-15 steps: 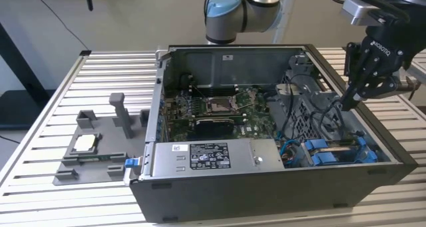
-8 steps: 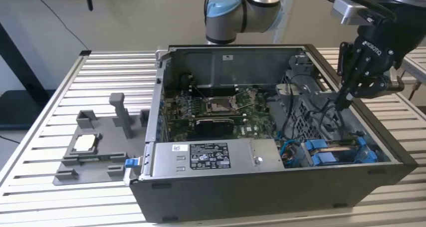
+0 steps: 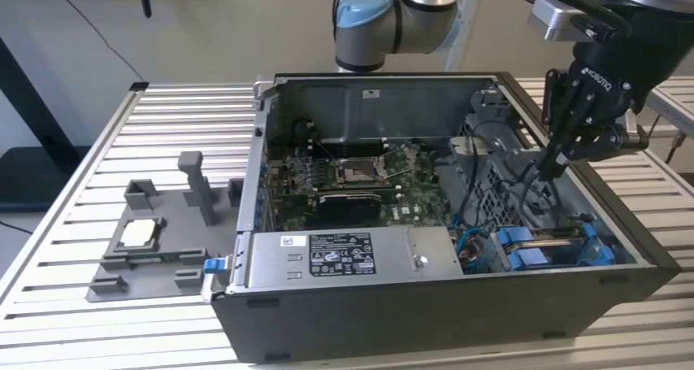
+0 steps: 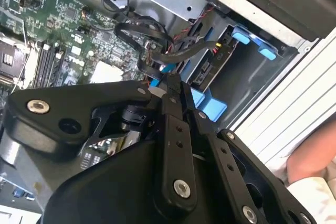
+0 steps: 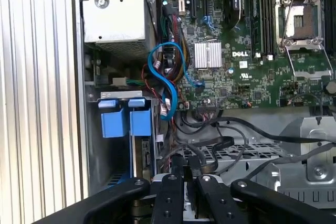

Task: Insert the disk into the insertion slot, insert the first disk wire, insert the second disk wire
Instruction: 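Insert the second disk wire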

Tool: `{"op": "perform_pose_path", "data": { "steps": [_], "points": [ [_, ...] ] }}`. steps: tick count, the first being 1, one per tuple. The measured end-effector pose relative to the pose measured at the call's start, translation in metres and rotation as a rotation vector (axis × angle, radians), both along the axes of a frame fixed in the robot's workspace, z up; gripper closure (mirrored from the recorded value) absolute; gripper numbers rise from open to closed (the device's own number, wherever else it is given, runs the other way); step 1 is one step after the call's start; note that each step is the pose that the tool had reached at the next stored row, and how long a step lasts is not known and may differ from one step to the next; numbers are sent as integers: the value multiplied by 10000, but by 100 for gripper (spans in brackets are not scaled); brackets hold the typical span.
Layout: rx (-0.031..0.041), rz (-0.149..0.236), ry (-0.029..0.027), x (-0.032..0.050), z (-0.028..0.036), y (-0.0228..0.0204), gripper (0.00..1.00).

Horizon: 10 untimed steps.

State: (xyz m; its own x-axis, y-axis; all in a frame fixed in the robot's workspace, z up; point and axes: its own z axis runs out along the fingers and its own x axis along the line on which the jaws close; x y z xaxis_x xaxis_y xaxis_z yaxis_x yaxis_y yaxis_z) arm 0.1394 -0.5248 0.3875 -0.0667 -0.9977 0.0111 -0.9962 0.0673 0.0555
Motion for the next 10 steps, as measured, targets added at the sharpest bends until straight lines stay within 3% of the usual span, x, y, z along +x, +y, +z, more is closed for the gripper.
{"op": "perform_pose_path", "data": {
  "steps": [10],
  "points": [
    [-125, 0, 1, -56, -53, -21, 84]
  ]
}}
